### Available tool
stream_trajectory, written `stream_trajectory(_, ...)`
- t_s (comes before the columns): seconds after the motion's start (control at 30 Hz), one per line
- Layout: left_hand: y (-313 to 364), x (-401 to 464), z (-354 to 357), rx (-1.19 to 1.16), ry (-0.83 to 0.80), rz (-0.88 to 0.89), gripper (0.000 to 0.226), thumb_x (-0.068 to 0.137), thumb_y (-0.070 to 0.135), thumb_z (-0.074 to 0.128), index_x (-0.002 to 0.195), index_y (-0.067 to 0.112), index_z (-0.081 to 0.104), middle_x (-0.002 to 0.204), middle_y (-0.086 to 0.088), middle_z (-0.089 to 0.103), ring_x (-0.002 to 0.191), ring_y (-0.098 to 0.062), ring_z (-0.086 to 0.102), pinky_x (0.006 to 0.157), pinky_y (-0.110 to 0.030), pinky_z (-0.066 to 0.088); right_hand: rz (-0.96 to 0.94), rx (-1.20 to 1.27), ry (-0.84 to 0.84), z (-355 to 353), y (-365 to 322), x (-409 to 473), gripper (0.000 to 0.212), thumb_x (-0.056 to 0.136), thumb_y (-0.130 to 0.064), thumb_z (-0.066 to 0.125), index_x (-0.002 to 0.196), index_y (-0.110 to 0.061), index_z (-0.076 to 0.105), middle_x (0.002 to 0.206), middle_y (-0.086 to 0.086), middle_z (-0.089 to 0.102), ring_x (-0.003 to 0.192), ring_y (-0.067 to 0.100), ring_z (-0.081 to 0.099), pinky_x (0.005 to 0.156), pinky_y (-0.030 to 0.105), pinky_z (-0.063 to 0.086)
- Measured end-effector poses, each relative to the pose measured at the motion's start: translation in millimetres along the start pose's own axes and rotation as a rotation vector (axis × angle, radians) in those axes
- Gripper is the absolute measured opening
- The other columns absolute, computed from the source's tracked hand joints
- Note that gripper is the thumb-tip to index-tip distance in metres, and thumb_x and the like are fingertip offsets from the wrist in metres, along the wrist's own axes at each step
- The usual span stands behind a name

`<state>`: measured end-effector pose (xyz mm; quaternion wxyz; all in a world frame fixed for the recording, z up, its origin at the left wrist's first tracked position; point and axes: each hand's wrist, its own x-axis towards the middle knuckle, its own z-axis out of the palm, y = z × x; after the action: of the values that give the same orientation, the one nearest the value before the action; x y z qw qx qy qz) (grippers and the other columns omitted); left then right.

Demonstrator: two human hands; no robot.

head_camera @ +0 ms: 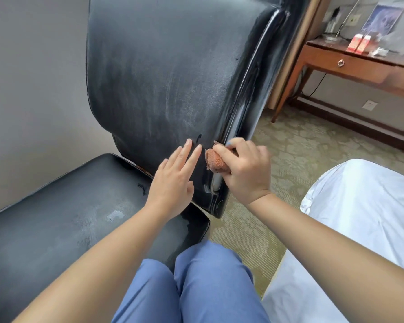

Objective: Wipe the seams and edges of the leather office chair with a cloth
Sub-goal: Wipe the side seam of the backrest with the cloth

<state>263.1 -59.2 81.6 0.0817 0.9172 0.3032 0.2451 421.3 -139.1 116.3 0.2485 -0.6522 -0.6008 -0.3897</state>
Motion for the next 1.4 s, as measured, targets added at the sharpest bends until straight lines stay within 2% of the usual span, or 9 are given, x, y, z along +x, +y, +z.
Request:
stream_trajectory(0.1,9,5,-10,-0.008,-0.021,0.010,0.085,0.086,0.007,0.057,0.155,0.020,0.008,0.163,0.001,0.004,0.148,-0.021,0.013,0.117,-0.043,0.024,0.028,0.013,-0.022,-7,0,6,0.033,0.067,-0.028,0.073,0.100,-0.023,0.072,0.088,0.000,0.063,0.071,0.022,0.059,0.065,0.032,0.027)
stream_trajectory(0.27,21,17,-25,-0.005,0.000,0.029,0.077,0.092,0.015,0.053,0.155,0.018,0.007,0.162,0.005,0.002,0.149,-0.018,0.009,0.119,-0.041,0.021,0.232,0.068,0.103,-33,21,64,0.034,0.065,-0.026,0.073,0.099,-0.022,0.072,0.087,0.003,0.062,0.073,0.026,0.060,0.064,0.031,0.035)
stream_trajectory(0.5,37,43,-48,-0.029,0.048,0.035,0.070,0.097,0.021,0.046,0.155,0.020,0.006,0.162,0.006,0.001,0.150,-0.016,0.004,0.120,-0.041,0.018,0.372,0.123,0.116,-49,39,116,0.033,0.070,-0.023,0.075,0.103,-0.022,0.071,0.093,0.006,0.061,0.084,0.029,0.060,0.069,0.032,0.029)
stream_trajectory(0.7,40,51,-55,-0.044,-0.016,-0.054,0.078,0.093,0.009,0.044,0.154,0.022,-0.003,0.162,0.008,-0.010,0.149,-0.015,-0.004,0.120,-0.040,0.017,0.264,0.162,0.059,-33,15,59,0.035,0.065,-0.025,0.071,0.099,-0.020,0.072,0.086,0.003,0.062,0.074,0.026,0.062,0.065,0.032,0.037)
stream_trajectory(0.8,39,50,-56,-0.060,-0.023,-0.057,0.077,0.092,0.006,0.043,0.154,0.020,0.000,0.162,0.007,-0.008,0.150,-0.016,-0.002,0.119,-0.042,0.018,0.199,0.173,0.021,-26,5,37,0.030,0.066,-0.024,0.071,0.096,-0.020,0.072,0.084,0.001,0.063,0.070,0.023,0.063,0.062,0.032,0.041)
stream_trajectory(0.87,39,50,-57,-0.063,-0.010,-0.048,0.072,0.095,0.011,0.043,0.155,0.018,0.004,0.162,0.006,-0.004,0.150,-0.017,0.001,0.118,-0.043,0.018,0.248,0.213,0.070,-30,7,43,0.029,0.072,-0.030,0.060,0.097,-0.020,0.072,0.085,-0.001,0.064,0.072,0.021,0.063,0.064,0.032,0.041)
stream_trajectory(1.0,41,51,-59,-0.067,0.001,-0.040,0.067,0.100,0.029,0.042,0.155,0.023,0.003,0.162,0.008,-0.005,0.150,-0.015,-0.001,0.119,-0.044,0.017,0.468,0.258,0.179,-42,30,77,0.030,0.074,-0.024,0.070,0.104,-0.018,0.069,0.094,0.002,0.065,0.083,0.024,0.064,0.072,0.034,0.040)
stream_trajectory(1.2,57,67,-64,-0.135,0.035,-0.078,0.074,0.097,0.042,0.045,0.154,0.031,-0.001,0.161,0.010,-0.012,0.149,-0.019,-0.007,0.117,-0.040,0.017,0.443,0.215,0.146,-36,34,75,0.032,0.071,-0.018,0.073,0.102,-0.014,0.070,0.092,0.008,0.059,0.081,0.028,0.061,0.068,0.038,0.044)
stream_trajectory(1.4,61,70,-60,-0.104,0.025,-0.098,0.082,0.096,0.041,0.051,0.154,0.027,-0.005,0.162,0.007,-0.012,0.149,-0.024,-0.007,0.118,-0.037,0.016,0.411,0.170,0.064,-17,25,33,0.038,0.059,-0.009,0.082,0.095,-0.011,0.072,0.085,0.010,0.057,0.070,0.029,0.059,0.060,0.035,0.045)
